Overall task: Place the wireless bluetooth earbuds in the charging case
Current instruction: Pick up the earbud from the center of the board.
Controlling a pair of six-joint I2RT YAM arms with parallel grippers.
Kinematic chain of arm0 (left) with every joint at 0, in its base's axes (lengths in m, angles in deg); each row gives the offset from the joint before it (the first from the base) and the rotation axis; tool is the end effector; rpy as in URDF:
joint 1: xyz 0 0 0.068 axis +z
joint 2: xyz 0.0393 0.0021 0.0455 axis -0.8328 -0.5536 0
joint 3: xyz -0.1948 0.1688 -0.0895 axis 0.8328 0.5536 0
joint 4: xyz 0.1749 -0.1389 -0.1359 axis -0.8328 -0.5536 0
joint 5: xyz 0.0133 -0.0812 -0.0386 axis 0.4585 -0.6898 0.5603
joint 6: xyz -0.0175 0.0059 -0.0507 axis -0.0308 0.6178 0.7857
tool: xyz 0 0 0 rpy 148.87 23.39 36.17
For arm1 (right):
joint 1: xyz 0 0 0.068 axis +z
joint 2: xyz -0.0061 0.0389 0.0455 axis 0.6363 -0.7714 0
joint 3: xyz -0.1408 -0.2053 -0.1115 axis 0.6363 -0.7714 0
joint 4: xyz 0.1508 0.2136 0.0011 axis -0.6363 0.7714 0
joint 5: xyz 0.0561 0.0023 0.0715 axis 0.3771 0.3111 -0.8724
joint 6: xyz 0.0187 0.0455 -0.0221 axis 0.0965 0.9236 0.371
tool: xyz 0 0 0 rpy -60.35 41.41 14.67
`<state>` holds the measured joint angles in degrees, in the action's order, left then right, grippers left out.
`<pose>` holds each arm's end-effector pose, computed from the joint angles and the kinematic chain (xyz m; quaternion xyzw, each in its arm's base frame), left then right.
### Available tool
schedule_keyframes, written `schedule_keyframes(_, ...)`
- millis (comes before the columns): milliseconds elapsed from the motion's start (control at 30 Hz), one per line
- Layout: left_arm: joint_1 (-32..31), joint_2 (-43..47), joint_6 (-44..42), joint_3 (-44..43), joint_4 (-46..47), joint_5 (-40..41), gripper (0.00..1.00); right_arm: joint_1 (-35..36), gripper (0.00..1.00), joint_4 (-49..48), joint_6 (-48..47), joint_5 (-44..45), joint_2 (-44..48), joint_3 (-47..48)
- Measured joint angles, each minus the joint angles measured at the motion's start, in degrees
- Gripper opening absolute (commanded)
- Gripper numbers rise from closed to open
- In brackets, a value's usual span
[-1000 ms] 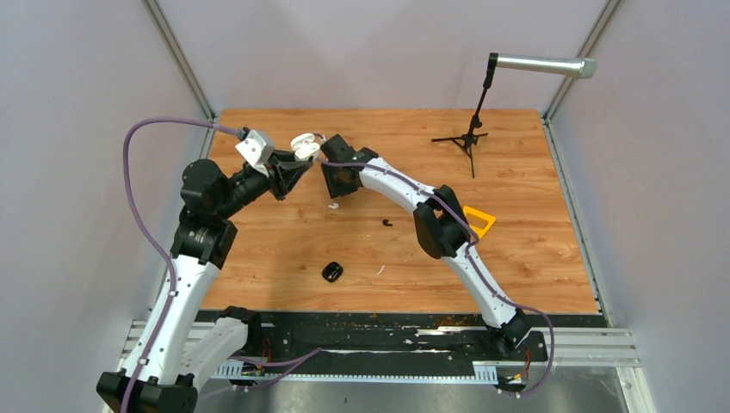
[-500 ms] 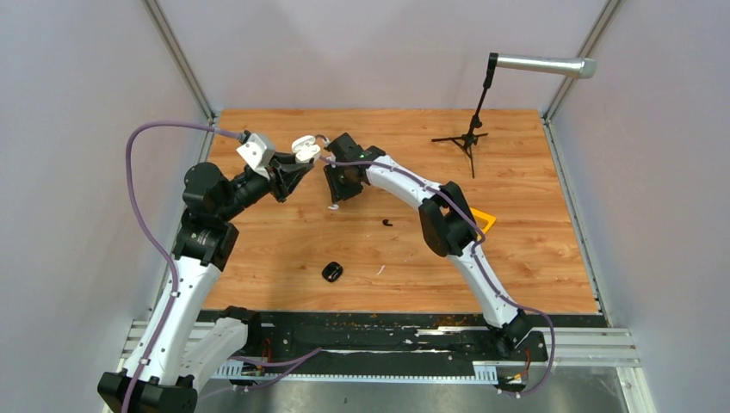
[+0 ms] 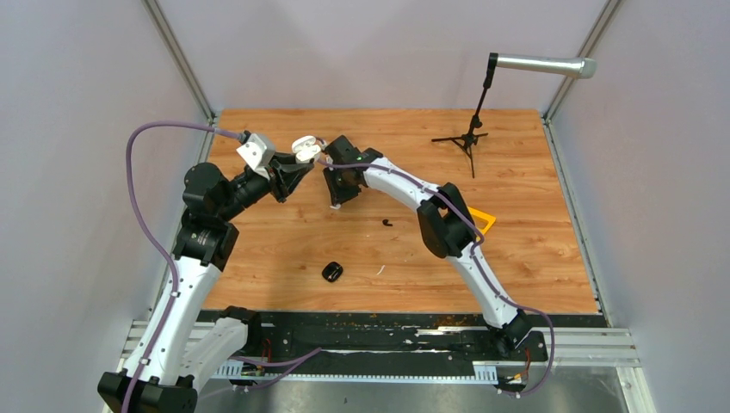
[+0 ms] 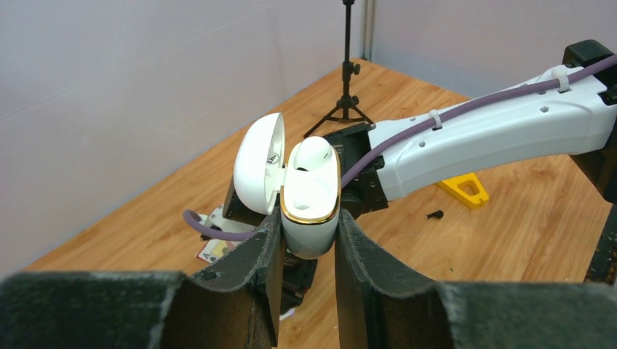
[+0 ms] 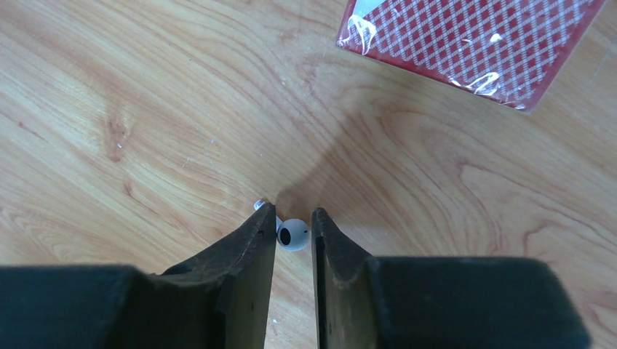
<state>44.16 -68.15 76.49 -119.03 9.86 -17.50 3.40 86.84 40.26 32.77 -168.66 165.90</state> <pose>0.1778 -0.0600 0.3985 0.2871 0.6193 -0.2901 0.6707 0.3913 0.3705 0.1639 -0.2437 0.9333 0.1828 0.1902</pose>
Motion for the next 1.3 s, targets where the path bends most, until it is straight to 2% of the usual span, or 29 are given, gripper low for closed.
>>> schedule_keyframes(267,0.00,0.00,0.17,0.11,0.52,-0.07,0.00,0.57,0.22,0.59,-1.40,3.34,1.99,-2.91)
schedule_keyframes(433,0.00,-0.15,0.98,1.11,2.21,-0.44,0.00,0.57,0.29,1.66,-3.65,5.07,4.50,-6.23)
schedule_keyframes(533,0.00,-0.44,1.49,1.64,2.78,-0.70,0.00,0.57,0.29,2.29,-4.90,5.97,5.79,-7.87)
schedule_keyframes(1300,0.00,-1.40,3.30,2.82,6.03,-1.27,0.00,0.81,0.28,4.98,-5.79,8.90,7.10,-9.44)
